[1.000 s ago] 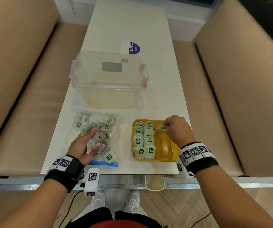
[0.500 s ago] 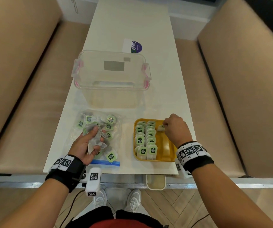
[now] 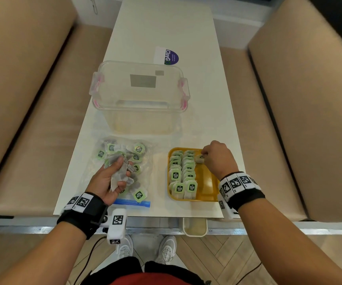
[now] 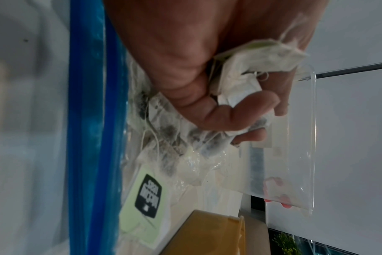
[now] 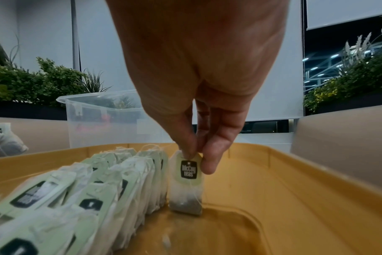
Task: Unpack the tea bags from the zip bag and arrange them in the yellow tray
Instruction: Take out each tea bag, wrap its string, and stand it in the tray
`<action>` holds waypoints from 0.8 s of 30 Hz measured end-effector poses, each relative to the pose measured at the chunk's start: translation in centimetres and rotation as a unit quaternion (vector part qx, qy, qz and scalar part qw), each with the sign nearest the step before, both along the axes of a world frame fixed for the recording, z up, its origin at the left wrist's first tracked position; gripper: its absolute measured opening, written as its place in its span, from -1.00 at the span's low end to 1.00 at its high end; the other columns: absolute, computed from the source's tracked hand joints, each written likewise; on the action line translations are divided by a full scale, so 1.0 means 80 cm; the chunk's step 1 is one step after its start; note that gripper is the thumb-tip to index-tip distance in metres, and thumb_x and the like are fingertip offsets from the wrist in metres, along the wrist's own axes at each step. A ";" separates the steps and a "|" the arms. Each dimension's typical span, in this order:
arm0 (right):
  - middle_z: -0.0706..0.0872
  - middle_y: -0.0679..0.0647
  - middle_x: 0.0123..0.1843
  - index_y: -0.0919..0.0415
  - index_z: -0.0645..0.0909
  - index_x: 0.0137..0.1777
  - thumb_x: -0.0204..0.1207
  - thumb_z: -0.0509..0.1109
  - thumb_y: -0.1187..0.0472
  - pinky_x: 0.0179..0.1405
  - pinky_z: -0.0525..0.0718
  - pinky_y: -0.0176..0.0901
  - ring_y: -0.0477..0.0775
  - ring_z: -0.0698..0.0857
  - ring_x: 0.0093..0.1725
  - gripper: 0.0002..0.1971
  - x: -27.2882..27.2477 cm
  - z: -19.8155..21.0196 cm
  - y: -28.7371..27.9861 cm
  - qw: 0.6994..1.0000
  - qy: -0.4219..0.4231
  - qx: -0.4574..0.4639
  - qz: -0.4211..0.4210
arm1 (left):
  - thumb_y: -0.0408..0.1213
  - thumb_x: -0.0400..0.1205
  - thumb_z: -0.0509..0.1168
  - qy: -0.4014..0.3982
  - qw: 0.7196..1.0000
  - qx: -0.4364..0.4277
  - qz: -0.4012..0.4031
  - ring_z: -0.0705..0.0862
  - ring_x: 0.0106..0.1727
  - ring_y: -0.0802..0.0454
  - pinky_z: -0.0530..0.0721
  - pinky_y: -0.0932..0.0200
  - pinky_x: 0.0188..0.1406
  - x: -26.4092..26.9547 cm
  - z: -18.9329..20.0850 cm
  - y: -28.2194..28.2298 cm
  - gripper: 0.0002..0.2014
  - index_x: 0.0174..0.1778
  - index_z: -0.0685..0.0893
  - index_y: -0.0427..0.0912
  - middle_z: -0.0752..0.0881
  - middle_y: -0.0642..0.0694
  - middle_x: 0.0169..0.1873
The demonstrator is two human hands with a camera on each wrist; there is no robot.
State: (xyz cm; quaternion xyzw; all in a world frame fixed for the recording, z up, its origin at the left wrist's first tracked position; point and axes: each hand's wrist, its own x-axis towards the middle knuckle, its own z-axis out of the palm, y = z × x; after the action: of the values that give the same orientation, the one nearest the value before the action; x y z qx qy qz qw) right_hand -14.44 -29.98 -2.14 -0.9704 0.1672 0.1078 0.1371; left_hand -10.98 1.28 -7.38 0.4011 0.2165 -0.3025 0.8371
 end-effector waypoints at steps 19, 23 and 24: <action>0.67 0.01 -0.05 0.09 0.69 -0.05 0.53 0.39 0.29 -0.08 0.68 -0.06 0.02 0.66 -0.09 -0.91 -0.012 0.041 0.051 0.976 -0.182 0.115 -0.017 | -0.17 0.62 0.38 0.012 0.999 -0.032 -0.001 0.67 -0.33 0.11 0.48 0.40 -0.71 0.005 0.004 0.002 -0.71 0.24 0.66 -0.14 0.68 -0.12 -0.15; 0.69 0.03 0.06 0.12 0.71 0.11 0.57 0.43 0.18 0.01 0.66 -0.12 0.00 0.68 -0.04 -0.85 -0.014 0.042 0.135 0.976 -0.048 0.202 0.072 | -0.15 0.63 0.38 0.012 0.999 -0.043 0.001 0.67 -0.33 0.13 0.49 0.40 -0.71 0.009 0.005 0.004 -0.74 0.19 0.67 -0.16 0.68 -0.11 -0.13; 0.69 0.06 0.10 0.14 0.69 0.15 0.57 0.42 0.13 0.05 0.67 -0.07 0.05 0.67 0.01 -0.80 -0.017 0.037 0.156 0.976 -0.009 0.187 0.108 | -0.14 0.64 0.37 0.008 0.999 -0.044 0.002 0.67 -0.33 0.13 0.49 0.40 -0.71 0.011 0.005 0.007 -0.74 0.19 0.65 -0.16 0.68 -0.11 -0.12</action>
State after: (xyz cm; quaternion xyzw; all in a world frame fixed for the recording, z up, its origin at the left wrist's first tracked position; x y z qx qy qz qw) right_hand -15.79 -17.54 0.86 -0.9409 0.0369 0.1430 0.3049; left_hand -10.12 1.83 -6.97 0.3613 0.2107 -0.3128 0.8528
